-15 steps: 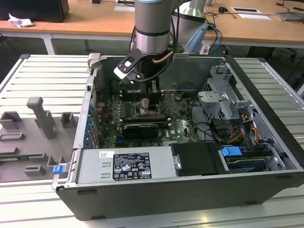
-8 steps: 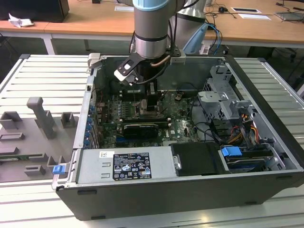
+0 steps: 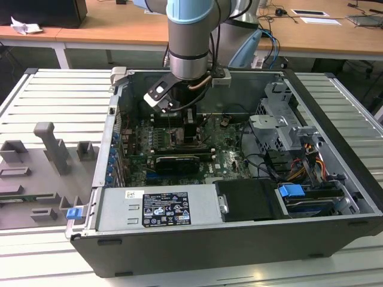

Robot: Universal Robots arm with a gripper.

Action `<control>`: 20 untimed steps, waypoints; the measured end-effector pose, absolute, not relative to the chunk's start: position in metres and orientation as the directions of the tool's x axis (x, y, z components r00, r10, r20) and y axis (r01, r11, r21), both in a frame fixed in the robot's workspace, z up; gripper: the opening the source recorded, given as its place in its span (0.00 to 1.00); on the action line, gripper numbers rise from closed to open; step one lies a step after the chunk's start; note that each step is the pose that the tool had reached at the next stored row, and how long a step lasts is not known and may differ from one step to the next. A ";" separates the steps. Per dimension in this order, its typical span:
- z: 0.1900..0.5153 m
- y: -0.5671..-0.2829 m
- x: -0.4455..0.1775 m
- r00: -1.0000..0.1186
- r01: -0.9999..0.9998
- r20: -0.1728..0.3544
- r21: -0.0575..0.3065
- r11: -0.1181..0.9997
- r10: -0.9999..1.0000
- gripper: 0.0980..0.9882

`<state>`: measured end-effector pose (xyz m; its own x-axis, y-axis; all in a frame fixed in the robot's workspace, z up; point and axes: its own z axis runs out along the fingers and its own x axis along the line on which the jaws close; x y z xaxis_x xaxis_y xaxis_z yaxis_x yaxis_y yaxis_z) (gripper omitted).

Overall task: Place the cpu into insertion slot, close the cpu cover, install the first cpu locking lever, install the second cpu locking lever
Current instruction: 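Place the cpu into insertion slot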

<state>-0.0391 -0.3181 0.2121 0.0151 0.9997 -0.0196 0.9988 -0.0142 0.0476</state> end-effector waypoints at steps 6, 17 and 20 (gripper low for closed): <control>0.208 -0.316 -0.039 0.030 0.998 -0.020 0.048 -0.029 0.999 0.49; 0.202 -0.313 -0.039 0.029 0.998 -0.025 0.048 -0.028 0.999 0.49; 0.202 -0.313 -0.039 0.030 0.998 -0.027 0.048 -0.028 0.999 0.49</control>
<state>-0.0390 -0.3129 0.2017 0.0296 0.9992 -0.0267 0.9985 -0.0283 0.0477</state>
